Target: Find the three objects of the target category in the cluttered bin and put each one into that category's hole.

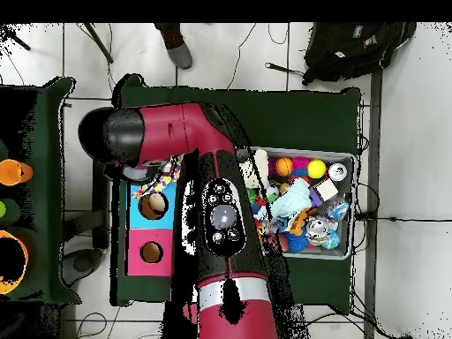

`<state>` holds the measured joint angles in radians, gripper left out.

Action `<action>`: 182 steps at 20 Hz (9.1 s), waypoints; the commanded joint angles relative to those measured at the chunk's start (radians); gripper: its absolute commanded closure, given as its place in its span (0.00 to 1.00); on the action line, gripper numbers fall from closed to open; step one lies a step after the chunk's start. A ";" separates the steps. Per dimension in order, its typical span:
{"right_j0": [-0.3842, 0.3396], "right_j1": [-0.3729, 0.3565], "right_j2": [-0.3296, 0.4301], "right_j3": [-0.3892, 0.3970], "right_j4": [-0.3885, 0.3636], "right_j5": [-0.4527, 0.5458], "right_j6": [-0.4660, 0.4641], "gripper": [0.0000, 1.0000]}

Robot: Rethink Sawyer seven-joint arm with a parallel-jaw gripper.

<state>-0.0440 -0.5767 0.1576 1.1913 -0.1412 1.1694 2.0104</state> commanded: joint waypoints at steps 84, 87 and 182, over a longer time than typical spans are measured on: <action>0.032 0.105 -0.030 0.166 0.076 -0.320 0.122 1.00; 0.033 0.105 -0.027 0.191 0.080 -0.355 0.129 1.00; 0.038 0.048 -0.041 0.212 0.187 -0.348 0.085 0.00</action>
<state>0.0377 -0.5268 0.0595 1.2848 0.0013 0.7446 2.0104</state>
